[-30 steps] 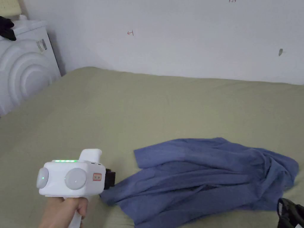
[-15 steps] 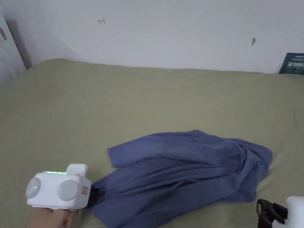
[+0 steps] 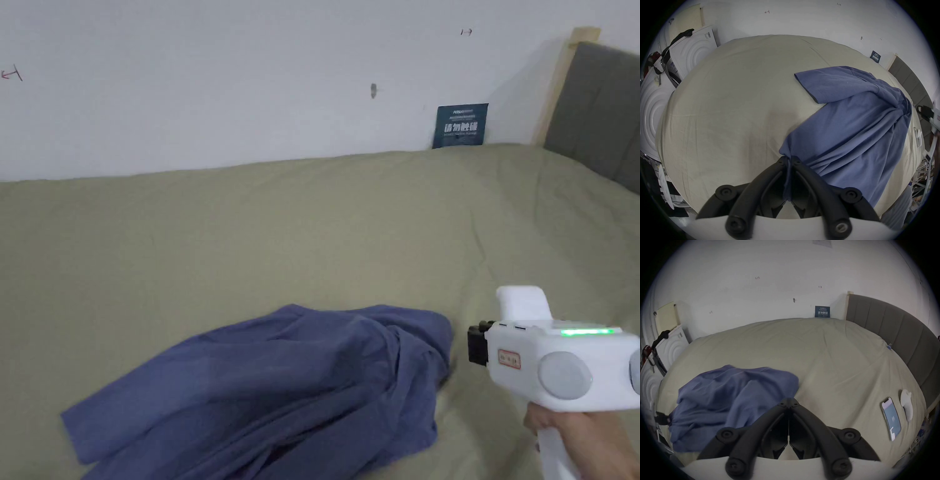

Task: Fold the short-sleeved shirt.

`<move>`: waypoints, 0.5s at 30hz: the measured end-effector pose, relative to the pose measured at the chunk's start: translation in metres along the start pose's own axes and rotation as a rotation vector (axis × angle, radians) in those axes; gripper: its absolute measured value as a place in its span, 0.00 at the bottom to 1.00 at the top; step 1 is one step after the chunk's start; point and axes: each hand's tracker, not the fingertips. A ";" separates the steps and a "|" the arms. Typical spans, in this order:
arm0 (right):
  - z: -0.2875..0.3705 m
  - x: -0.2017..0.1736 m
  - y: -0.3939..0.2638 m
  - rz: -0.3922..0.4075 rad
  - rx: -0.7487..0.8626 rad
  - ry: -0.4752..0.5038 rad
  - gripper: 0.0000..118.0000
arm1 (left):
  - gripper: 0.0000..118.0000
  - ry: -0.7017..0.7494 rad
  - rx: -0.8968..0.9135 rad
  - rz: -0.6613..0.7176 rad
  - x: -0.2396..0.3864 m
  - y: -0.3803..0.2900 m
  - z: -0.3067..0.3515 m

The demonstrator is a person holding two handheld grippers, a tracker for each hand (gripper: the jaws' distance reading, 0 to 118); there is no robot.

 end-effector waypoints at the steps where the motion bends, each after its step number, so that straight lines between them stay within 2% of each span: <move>1: -0.012 0.001 0.007 0.011 -0.017 -0.003 0.02 | 0.01 -0.002 -0.001 0.004 0.001 0.000 0.000; 2: -0.026 0.004 0.012 0.019 -0.042 0.002 0.06 | 0.01 -0.002 -0.002 0.005 0.002 0.000 0.000; 3: -0.040 0.006 0.017 0.019 -0.061 0.014 0.24 | 0.01 -0.001 -0.004 0.005 0.004 0.003 0.001; 4: -0.057 0.008 0.021 0.017 -0.103 0.035 0.56 | 0.01 0.001 -0.005 0.000 0.006 0.004 0.000; 5: -0.068 0.008 0.022 0.019 -0.160 0.053 0.94 | 0.01 0.005 -0.007 -0.006 0.007 0.004 -0.001; 6: -0.083 0.008 0.022 -0.006 -0.190 0.050 0.99 | 0.01 0.007 -0.008 -0.008 0.009 0.003 -0.001; 7: -0.095 0.010 0.021 -0.023 -0.124 0.026 0.96 | 0.01 0.007 -0.007 -0.007 0.007 0.006 -0.001; 10: -0.123 0.010 0.019 -0.017 -0.274 0.014 0.92 | 0.01 -0.004 -0.007 0.014 0.007 0.006 -0.002; 12: -0.126 0.004 0.013 0.079 -0.311 -0.004 0.88 | 0.01 -0.014 -0.013 0.027 -0.001 0.009 -0.005; 13: -0.108 -0.006 0.018 0.112 -0.266 -0.005 0.84 | 0.01 -0.016 -0.015 0.025 -0.001 0.009 -0.005; 14: -0.099 -0.009 0.021 0.108 -0.270 -0.001 0.62 | 0.01 -0.018 -0.015 0.028 0.000 0.009 -0.005; 15: -0.089 -0.012 0.025 0.108 -0.272 0.007 0.30 | 0.01 -0.017 -0.014 0.018 -0.003 0.010 -0.006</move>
